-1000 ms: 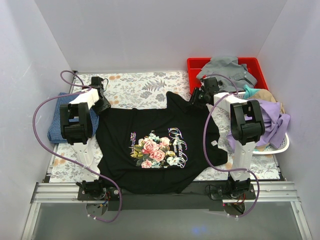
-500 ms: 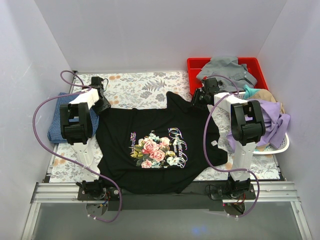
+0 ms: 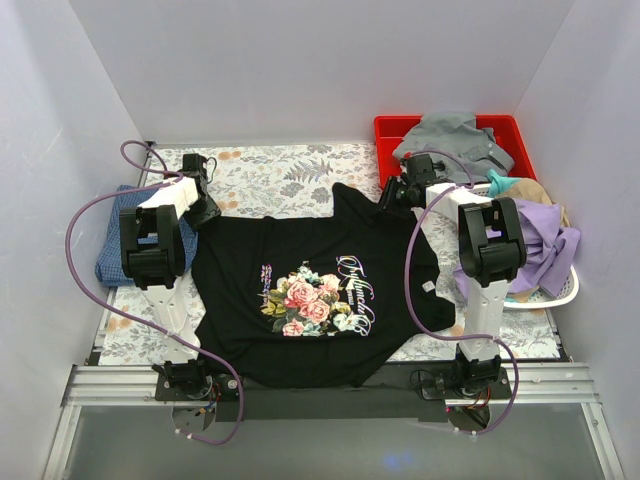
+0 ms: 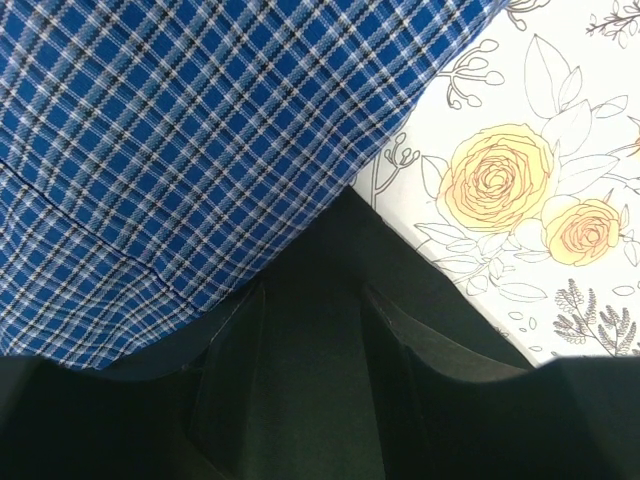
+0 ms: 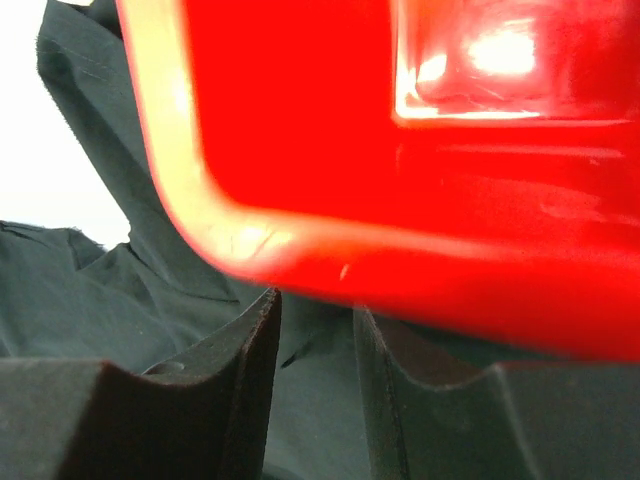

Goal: Fold and stack the t-shirts
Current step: Fold the tshirt

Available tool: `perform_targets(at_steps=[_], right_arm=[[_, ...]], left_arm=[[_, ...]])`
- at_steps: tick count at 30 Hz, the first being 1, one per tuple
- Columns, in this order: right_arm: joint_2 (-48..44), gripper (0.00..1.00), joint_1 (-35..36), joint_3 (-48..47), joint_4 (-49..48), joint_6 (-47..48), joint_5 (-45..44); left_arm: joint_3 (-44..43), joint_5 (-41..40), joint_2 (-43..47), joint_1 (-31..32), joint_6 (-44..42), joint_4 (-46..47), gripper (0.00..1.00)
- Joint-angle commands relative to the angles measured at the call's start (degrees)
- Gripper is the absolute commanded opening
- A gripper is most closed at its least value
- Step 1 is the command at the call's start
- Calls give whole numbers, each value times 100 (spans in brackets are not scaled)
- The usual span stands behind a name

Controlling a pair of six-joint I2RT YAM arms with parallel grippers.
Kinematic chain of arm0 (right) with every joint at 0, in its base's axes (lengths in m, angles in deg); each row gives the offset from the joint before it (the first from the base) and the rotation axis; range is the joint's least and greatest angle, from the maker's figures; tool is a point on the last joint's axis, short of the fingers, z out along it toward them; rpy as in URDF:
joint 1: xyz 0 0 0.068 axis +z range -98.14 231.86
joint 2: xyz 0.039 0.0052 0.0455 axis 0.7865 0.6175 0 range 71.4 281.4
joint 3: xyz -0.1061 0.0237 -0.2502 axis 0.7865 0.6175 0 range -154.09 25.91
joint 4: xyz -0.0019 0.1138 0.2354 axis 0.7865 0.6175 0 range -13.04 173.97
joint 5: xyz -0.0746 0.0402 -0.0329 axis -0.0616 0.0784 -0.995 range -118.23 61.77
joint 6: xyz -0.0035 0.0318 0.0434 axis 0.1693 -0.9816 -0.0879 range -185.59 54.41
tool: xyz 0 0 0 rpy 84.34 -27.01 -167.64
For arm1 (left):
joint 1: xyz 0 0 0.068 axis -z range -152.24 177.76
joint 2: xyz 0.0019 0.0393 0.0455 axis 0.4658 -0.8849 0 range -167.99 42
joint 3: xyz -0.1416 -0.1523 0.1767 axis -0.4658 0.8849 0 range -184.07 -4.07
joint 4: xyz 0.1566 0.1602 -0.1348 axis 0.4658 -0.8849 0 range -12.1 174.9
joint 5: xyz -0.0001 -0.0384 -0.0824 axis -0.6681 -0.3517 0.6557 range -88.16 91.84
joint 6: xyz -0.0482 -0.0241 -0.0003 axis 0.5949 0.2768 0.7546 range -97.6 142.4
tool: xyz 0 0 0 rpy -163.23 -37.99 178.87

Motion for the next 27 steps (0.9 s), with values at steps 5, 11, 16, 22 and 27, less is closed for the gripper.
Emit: perform_targets(at_steps=[5,11,16,22,27], right_arm=[[-7,42,1,-90,24,34,-208],[89,32,10,-186,60,87,-60],[336,9,28,-353,78,87,55],[266,1,72,-327,-141,316,309],[-198,1,81,-28,-555,412,398]], left_arm=[[105,-185,-98,-53,-104,-145,48],[79,-53,-178,-53,-87,-136,47],[123,17,-186,-53,-113,-101,39],[114,149,-257,-53,-131,-75,0],[123,316,-82,-53,-201,40,0]])
